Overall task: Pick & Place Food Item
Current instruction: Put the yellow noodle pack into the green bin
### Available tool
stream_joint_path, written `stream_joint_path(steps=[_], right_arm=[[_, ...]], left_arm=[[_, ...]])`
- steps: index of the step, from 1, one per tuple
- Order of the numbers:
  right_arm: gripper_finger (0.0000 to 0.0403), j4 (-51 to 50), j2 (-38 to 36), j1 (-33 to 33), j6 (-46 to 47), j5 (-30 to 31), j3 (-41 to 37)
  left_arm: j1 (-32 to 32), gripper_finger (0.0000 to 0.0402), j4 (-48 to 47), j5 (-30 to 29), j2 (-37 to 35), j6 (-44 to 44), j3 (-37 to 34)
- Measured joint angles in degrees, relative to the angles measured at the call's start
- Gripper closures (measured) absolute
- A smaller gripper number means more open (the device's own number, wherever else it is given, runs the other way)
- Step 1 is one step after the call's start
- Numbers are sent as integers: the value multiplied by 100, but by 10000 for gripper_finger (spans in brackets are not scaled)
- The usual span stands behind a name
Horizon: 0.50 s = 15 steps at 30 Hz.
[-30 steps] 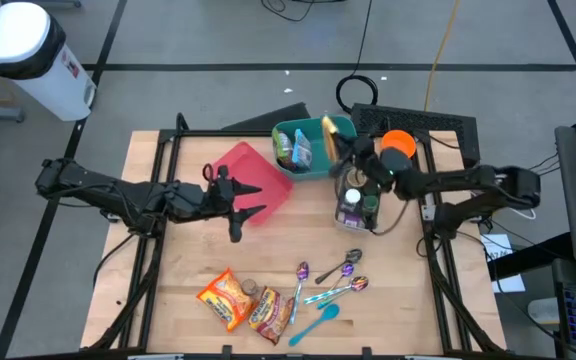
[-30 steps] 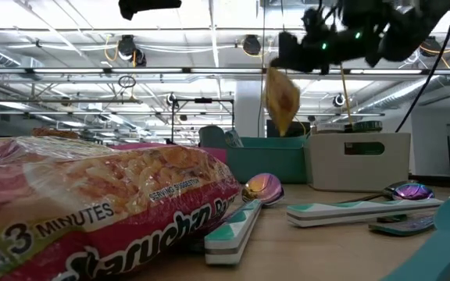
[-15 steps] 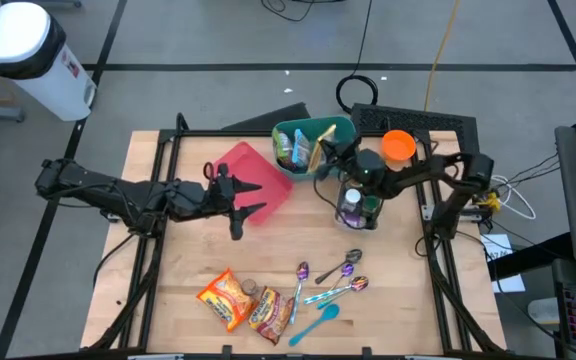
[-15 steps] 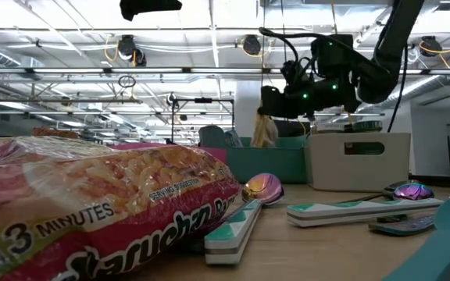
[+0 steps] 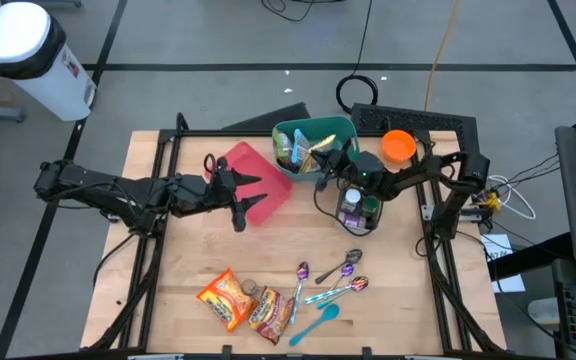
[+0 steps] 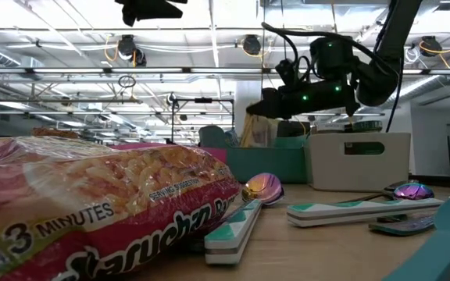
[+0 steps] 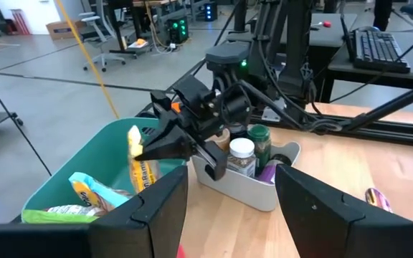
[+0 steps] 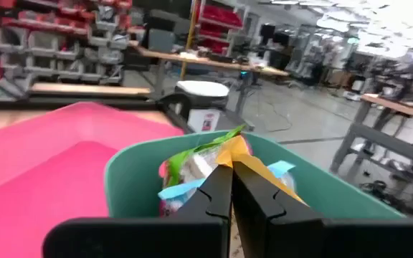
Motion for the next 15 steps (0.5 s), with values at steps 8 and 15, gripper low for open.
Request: stream_joint_path(steps=[8,15], right_arm=[[403,-421,-88,-63,111,616,0],[403,-304,-589,-316,-97,714,180]], left_arm=[[2,183,-7,50,0,-15,0],[2,183,-36,50,0,-12,0]])
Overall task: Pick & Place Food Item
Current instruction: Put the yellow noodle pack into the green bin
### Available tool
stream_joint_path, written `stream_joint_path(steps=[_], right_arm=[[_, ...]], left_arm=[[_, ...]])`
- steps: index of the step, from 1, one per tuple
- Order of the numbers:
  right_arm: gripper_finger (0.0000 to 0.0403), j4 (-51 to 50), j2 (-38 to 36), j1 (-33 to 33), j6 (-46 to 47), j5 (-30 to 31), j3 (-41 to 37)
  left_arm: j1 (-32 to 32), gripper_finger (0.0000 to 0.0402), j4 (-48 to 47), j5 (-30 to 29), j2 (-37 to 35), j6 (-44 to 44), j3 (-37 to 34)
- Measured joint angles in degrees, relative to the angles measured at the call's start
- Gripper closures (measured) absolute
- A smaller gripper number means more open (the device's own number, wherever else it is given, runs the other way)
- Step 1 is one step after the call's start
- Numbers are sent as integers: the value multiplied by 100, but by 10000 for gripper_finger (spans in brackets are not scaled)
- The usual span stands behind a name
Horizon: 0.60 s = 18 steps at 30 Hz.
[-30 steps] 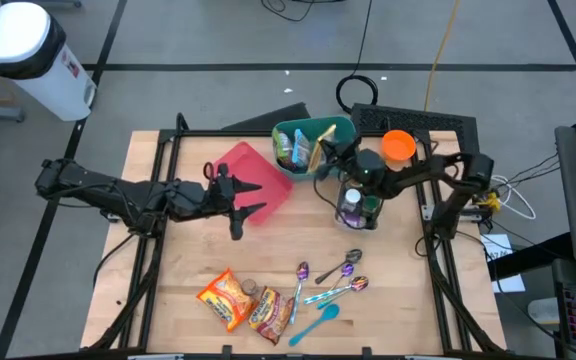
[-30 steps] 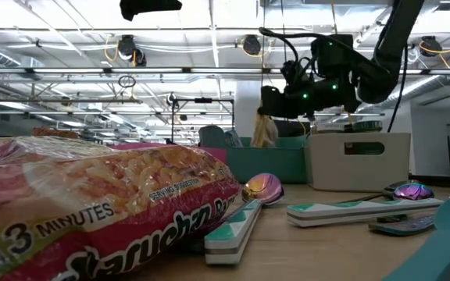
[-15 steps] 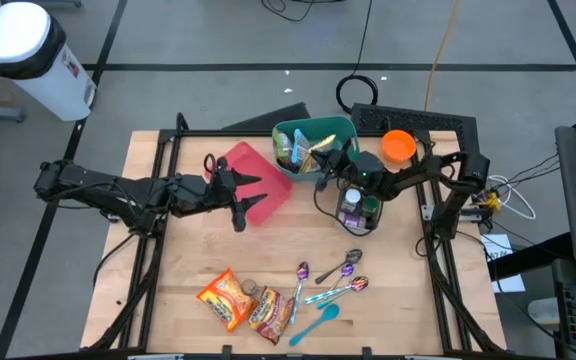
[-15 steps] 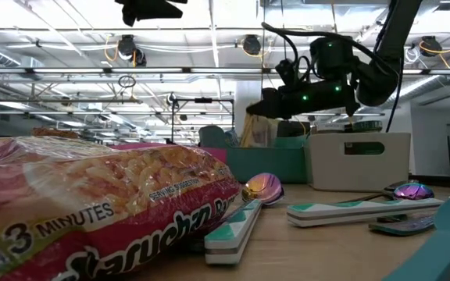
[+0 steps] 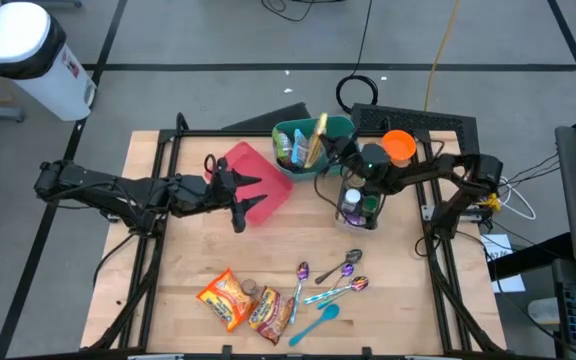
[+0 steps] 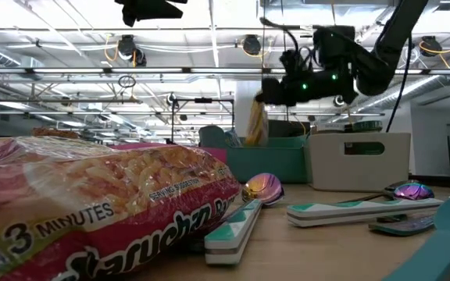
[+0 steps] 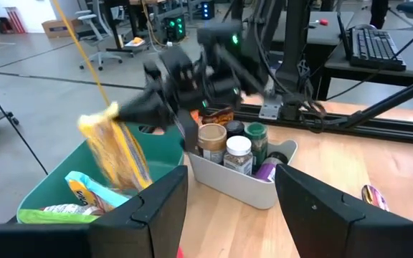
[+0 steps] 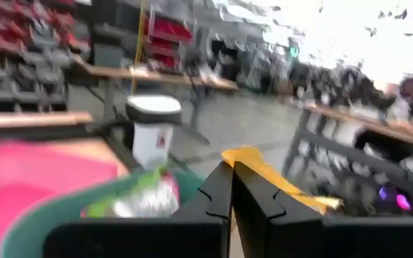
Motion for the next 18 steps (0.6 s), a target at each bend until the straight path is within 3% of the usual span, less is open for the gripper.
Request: stream_joint_path(steps=[2,5,7,11,18], right_arm=[[403,-33,-119,-128,-22,-709,76],[403,-631,-193,-306,196,-2304,222],[403,-1342,-200,-395,273,-2805,312],[403,-2094,-131,-533,78,-2658,330],[403,-2151,-114,-517,-45,-2595,328]], left_arm=[[2,183,-6,0,0,2,0],[6,183,-2,-2,0,28,0],[9,183,-4,-2,0,25,0],[9,183,-4,-2,0,24,0],[9,183,7,-2,0,26,0]])
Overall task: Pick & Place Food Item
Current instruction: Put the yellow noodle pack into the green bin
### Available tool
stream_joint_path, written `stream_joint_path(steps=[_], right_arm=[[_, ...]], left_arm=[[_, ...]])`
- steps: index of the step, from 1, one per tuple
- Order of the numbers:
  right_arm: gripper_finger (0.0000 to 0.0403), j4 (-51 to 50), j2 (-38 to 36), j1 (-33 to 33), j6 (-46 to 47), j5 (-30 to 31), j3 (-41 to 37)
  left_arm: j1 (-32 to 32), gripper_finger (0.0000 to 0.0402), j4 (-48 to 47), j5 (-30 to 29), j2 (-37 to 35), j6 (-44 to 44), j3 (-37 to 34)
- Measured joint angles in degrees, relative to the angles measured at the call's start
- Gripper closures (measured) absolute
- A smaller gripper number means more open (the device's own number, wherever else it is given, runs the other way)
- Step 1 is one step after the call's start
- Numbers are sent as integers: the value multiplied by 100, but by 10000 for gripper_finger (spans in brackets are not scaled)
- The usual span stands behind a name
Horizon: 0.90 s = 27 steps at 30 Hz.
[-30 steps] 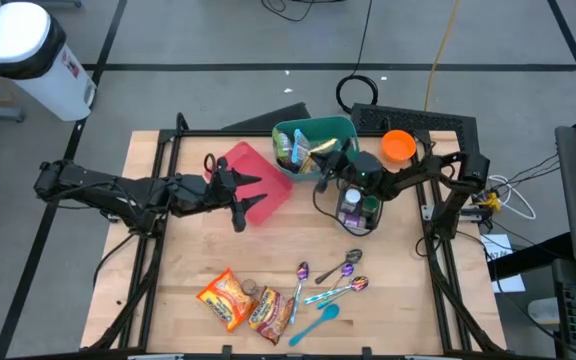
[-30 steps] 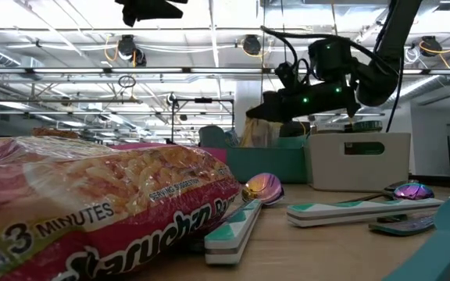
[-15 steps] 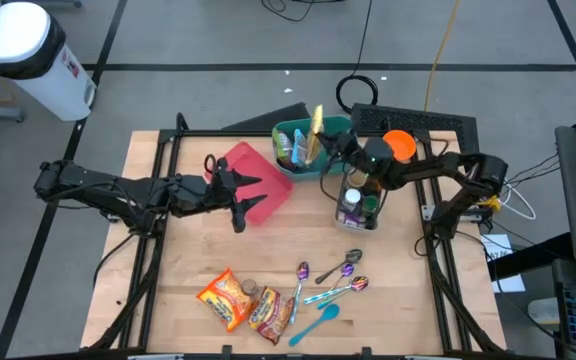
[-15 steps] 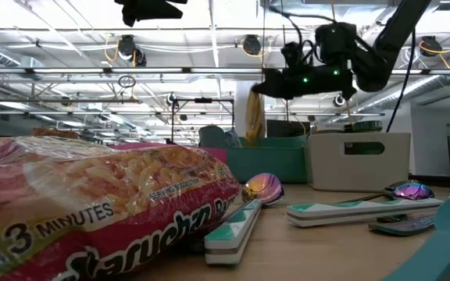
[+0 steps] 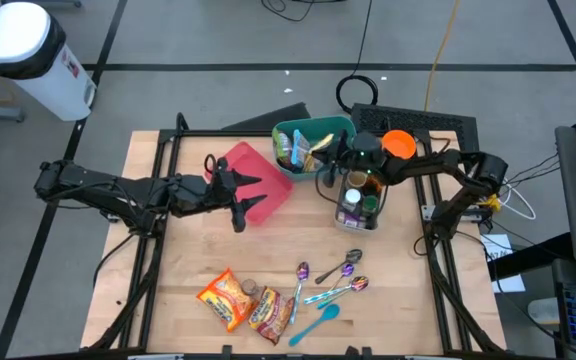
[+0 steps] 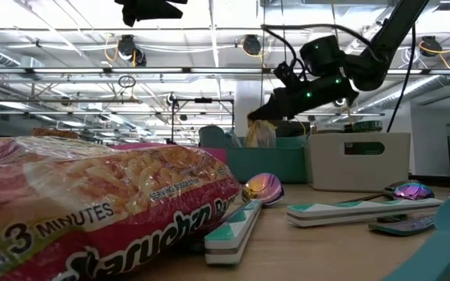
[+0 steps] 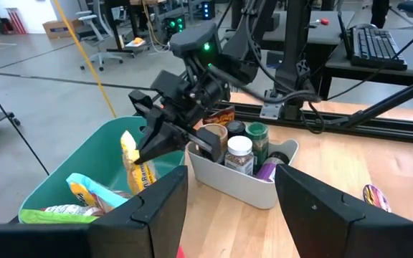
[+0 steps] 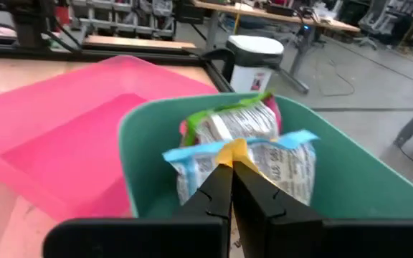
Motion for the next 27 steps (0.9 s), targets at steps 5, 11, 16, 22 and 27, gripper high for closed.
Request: stream_joint_path(steps=[5,11,16,22,27], right_arm=[[403,50,3,-2,-203,-653,0],[403,-315,3,17,18,-1360,0],[398,-457,3,27,168,-1174,0],[307,-592,3,52,946,-887,122],[202,-1997,3,172,1419,-688,788]], left_arm=[[0,183,24,-2,0,0,0],[0,183,28,-2,0,2,0],[0,183,26,-2,0,2,0],[0,183,33,-7,0,19,0],[0,183,35,-9,0,35,0]])
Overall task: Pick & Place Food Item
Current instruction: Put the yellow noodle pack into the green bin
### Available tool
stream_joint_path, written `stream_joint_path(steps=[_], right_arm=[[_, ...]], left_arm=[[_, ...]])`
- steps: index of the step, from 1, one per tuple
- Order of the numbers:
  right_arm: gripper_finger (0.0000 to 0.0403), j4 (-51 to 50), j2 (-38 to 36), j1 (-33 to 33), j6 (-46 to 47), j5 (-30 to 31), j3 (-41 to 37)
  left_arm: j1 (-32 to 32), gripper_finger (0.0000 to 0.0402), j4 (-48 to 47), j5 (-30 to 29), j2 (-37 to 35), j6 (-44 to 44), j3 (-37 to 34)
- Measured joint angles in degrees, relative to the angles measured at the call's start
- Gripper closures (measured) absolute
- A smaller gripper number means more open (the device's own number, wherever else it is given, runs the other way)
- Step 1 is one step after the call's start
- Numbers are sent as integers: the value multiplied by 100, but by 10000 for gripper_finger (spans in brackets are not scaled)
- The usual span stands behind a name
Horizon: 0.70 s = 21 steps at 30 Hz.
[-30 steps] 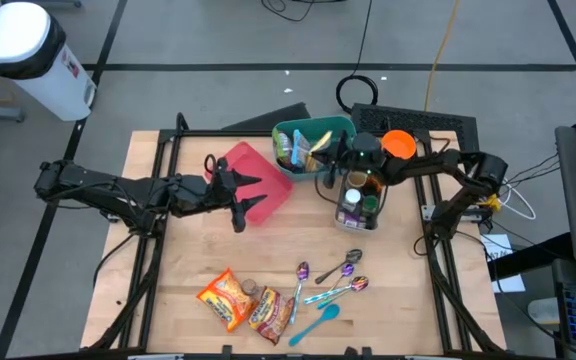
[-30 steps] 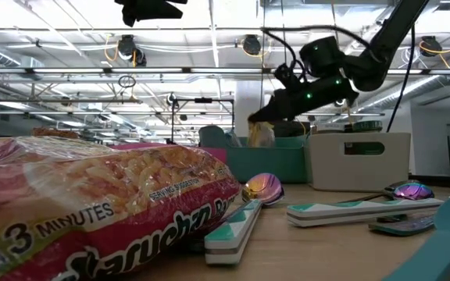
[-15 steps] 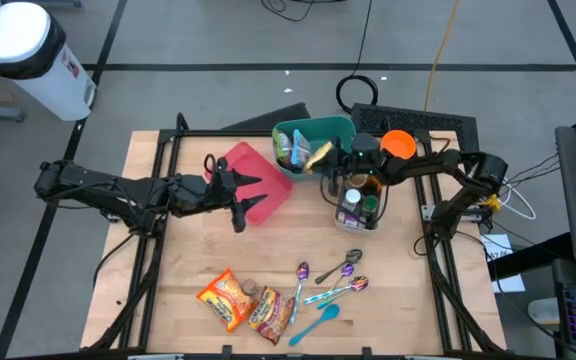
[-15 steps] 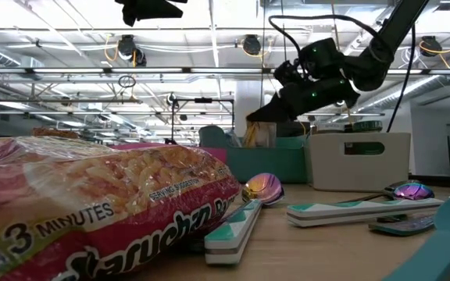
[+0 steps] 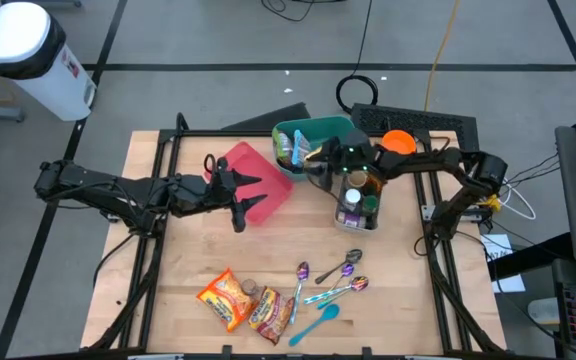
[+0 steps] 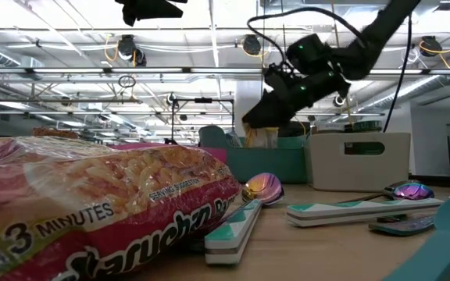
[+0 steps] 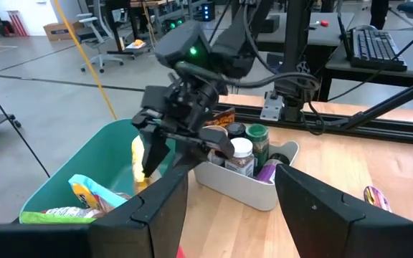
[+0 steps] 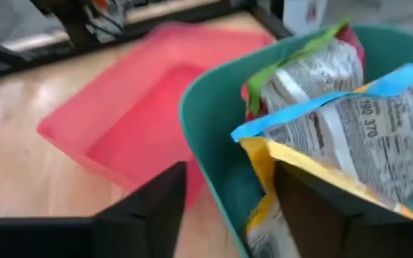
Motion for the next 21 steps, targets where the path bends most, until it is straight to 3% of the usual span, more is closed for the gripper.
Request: stream_joint_path(steps=[4,8,14,21], right_arm=[[141,-1353,0,163,-23,641,751],[114,-2482,0,357,-33,1426,1451],[121,-3341,0,605,309,2461,1999],[145,-3813,0,503,841,2522,2031]], left_arm=[[0,183,-2,0,0,0,0],[0,183,-4,0,0,-2,0],[0,183,-64,0,0,-16,0],[0,183,-185,-2,0,-65,-2]])
